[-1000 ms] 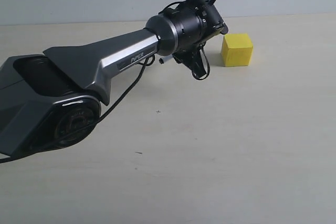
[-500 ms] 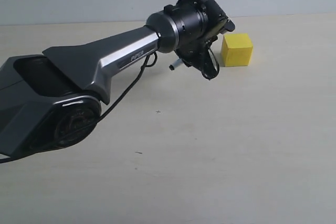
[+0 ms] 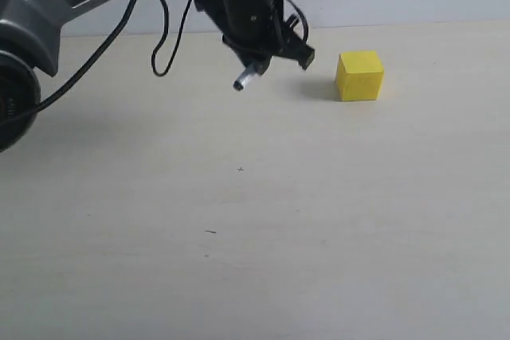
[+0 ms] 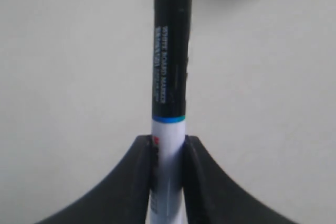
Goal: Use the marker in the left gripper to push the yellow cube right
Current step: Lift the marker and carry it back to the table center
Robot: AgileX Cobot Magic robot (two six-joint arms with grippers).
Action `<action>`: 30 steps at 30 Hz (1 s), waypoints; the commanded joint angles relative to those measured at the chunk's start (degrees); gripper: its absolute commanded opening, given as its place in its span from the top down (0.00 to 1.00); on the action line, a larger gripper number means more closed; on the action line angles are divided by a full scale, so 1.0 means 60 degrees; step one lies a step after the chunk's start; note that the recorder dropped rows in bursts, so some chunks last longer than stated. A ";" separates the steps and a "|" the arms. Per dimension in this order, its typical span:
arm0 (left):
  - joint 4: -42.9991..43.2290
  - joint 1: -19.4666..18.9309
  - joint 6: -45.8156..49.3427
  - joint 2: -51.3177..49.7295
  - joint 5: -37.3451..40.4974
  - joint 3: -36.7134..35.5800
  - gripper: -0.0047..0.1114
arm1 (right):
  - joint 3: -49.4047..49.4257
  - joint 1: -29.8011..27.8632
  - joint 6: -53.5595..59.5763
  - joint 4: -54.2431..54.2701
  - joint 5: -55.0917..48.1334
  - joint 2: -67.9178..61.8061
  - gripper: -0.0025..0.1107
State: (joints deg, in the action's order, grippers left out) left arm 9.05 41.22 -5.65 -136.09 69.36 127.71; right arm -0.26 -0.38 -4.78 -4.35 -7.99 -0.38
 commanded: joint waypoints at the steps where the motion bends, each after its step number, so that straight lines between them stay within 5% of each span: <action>1: -0.0720 0.0028 -0.0417 0.0966 -0.0790 -0.2584 0.96 | 0.0043 0.0008 0.0005 -0.0030 0.0049 0.0063 0.98; 4: -0.0806 -0.0177 -0.1204 0.2839 -0.4206 -0.5743 0.96 | 0.0043 0.0008 0.0005 -0.0030 0.0049 0.0063 0.98; 6: -0.0949 -0.0348 -0.1792 0.3476 -0.4495 -0.6818 0.96 | 0.0043 0.0008 0.0005 -0.0030 0.0049 0.0063 0.98; 9: -0.1167 -0.0337 -0.2870 0.3432 -0.3607 -0.7113 0.96 | 0.0043 0.0008 0.0005 -0.0030 0.0049 0.0063 0.98; 16: -0.3524 0.0025 -0.2899 0.2952 -0.4132 -0.7498 0.96 | 0.0043 0.0008 0.0005 -0.0030 0.0049 0.0063 0.98; 22: -0.3470 0.0001 -0.3588 0.2928 -0.5012 -0.8713 0.96 | 0.0043 0.0008 0.0005 -0.0030 0.0049 0.0063 0.98; 30: -0.3823 0.0115 -0.3764 0.2928 -0.5892 -0.8842 0.96 | 0.0043 0.0008 0.0005 -0.0030 0.0049 0.0063 0.98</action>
State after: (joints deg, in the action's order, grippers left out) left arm -13.16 41.57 -27.26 -118.94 36.46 74.87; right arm -0.26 -0.38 -4.78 -4.35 -7.99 -0.38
